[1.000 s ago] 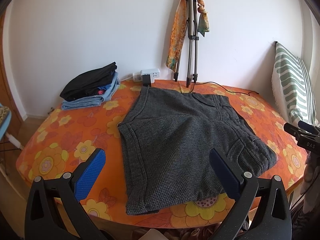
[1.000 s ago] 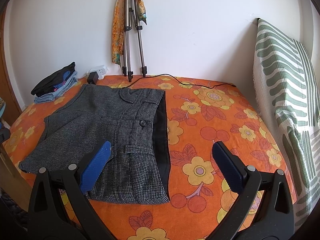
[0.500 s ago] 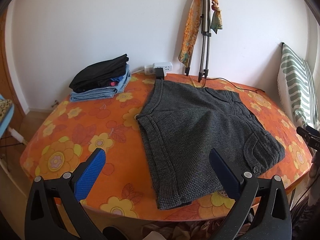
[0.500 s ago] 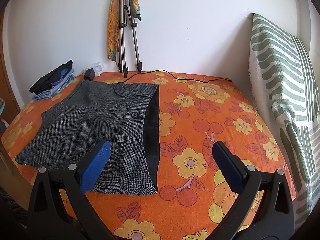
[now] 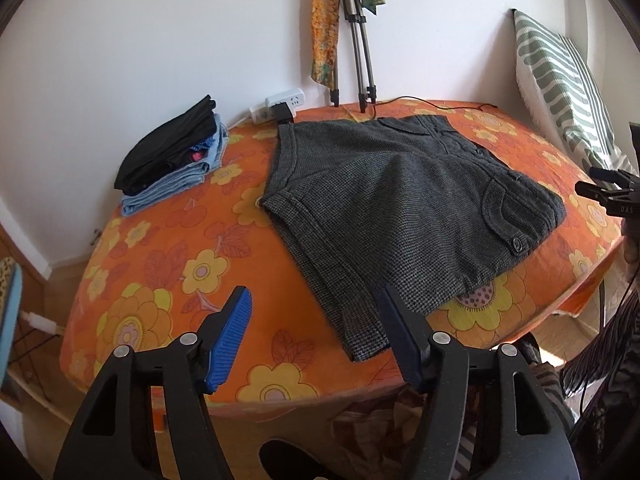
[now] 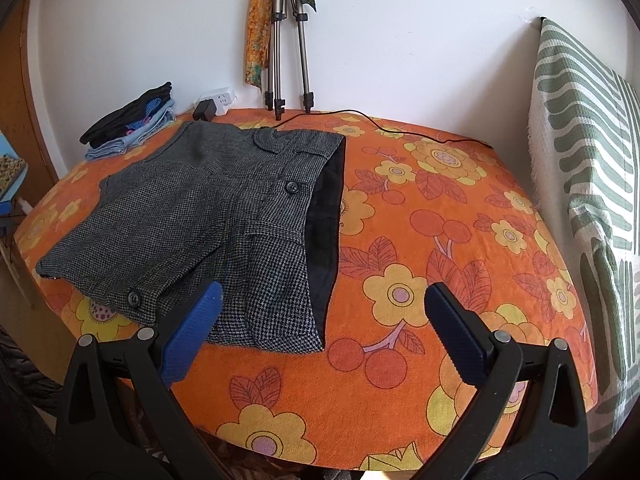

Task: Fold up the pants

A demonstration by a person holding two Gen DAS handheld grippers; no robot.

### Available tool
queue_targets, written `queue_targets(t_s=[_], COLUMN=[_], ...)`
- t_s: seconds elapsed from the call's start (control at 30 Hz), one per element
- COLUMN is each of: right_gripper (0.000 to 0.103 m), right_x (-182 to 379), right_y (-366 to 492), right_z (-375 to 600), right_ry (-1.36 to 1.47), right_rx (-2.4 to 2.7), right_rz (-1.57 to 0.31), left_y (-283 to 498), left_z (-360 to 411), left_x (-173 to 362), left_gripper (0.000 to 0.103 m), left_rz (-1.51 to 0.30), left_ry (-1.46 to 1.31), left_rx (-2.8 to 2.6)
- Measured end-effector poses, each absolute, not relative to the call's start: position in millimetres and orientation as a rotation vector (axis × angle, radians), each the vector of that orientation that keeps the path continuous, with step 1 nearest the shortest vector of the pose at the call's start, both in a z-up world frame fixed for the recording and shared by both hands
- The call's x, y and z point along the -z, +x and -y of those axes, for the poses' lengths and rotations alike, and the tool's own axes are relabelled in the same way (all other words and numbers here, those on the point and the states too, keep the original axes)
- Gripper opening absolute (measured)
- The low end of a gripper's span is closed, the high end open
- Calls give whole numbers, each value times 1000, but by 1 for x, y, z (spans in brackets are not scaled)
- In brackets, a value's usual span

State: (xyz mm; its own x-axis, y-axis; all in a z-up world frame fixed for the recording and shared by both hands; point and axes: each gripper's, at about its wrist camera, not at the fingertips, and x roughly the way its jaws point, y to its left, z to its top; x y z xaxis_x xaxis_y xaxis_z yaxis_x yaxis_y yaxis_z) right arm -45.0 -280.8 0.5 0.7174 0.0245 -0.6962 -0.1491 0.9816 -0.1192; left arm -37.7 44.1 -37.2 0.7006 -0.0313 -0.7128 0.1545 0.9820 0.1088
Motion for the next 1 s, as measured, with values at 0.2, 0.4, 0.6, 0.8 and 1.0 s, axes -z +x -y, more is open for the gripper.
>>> queue_targets(t_s=[0.2, 0.4, 0.6, 0.8, 1.0], right_gripper=[91, 89, 89, 89, 83], right_x=[9, 20, 30, 41, 58], right_y=[-50, -59, -57, -61, -58], right_z=[272, 244, 225, 195, 177], right_ry=[-214, -353, -511, -643, -702], right_rx=[-171, -271, -313, -440, -477], right_rz=[-804, -815, -813, -800, -842], left_y=[-42, -43, -37, -34, -26], left_z=[-21, -2, -2, 6, 9], left_x=[52, 64, 77, 82, 85], left_gripper=[52, 46, 43, 41, 26], left_rz=[-852, -879, -906, -908, -914], left_ry=[227, 304, 346, 392, 389], left_rx=[206, 267, 255, 272, 268])
